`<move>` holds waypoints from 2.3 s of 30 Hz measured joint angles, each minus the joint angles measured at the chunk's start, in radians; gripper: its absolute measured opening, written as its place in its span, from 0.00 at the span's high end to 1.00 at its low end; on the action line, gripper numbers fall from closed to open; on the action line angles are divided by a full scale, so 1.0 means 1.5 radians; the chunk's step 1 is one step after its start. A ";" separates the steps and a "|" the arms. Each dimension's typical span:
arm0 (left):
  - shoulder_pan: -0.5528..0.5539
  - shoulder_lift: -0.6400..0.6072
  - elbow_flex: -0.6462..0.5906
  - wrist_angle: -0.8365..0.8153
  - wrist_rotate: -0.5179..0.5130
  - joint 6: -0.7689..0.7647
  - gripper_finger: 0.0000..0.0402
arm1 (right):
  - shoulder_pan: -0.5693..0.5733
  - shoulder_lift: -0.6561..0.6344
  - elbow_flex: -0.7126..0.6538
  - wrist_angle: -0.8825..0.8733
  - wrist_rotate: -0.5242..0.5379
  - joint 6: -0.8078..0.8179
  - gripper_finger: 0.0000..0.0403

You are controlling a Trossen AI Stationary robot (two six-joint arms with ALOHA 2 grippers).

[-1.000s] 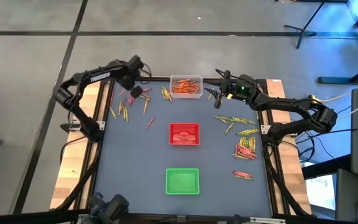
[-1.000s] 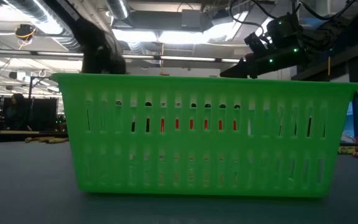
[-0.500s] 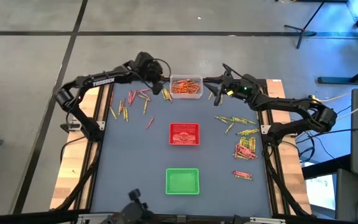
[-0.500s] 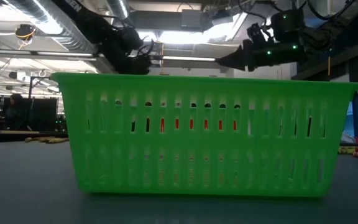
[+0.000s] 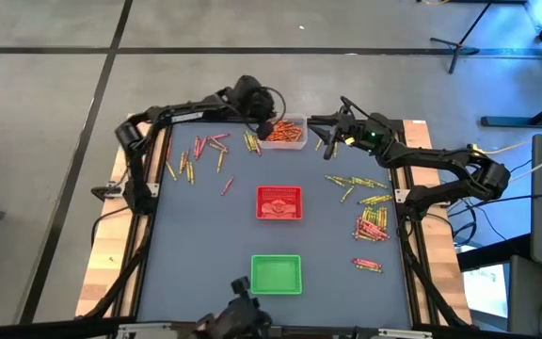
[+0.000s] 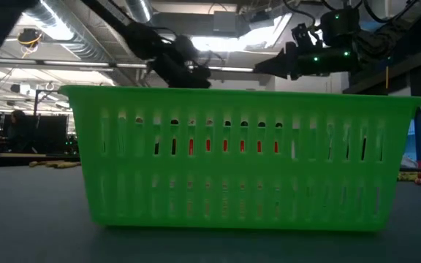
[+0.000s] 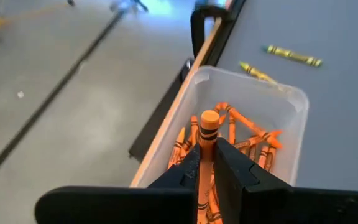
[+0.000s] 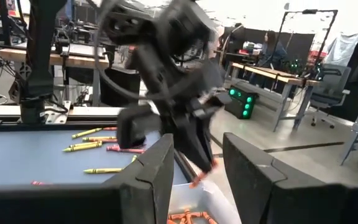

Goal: Sort crayons
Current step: Put the orange crayon into the transparent bin

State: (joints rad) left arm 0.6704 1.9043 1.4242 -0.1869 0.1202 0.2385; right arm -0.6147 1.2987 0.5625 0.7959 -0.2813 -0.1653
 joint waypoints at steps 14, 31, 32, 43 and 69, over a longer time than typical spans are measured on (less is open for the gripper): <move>-0.003 0.136 0.162 -0.172 -0.045 0.022 0.86 | 0.000 0.000 0.000 -0.006 0.000 -0.032 0.66; 0.009 -0.025 0.160 -0.442 -0.198 -0.008 0.72 | 0.000 0.000 0.000 -0.010 0.000 -0.032 0.66; 0.013 -0.035 0.156 -0.467 -0.223 -0.018 0.72 | 0.000 0.000 0.000 -0.010 0.000 -0.032 0.66; 0.077 -0.092 0.029 -0.631 -0.453 -0.139 0.72 | 0.000 0.000 0.000 -0.009 0.000 -0.032 0.66; 0.208 0.111 -0.031 -0.783 -0.489 -0.152 0.87 | 0.000 0.000 0.000 -0.003 0.000 -0.030 0.66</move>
State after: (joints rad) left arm 0.9830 2.0702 1.3773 -1.3618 -0.6136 0.0107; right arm -0.6147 1.2987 0.5625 0.7918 -0.2817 -0.2108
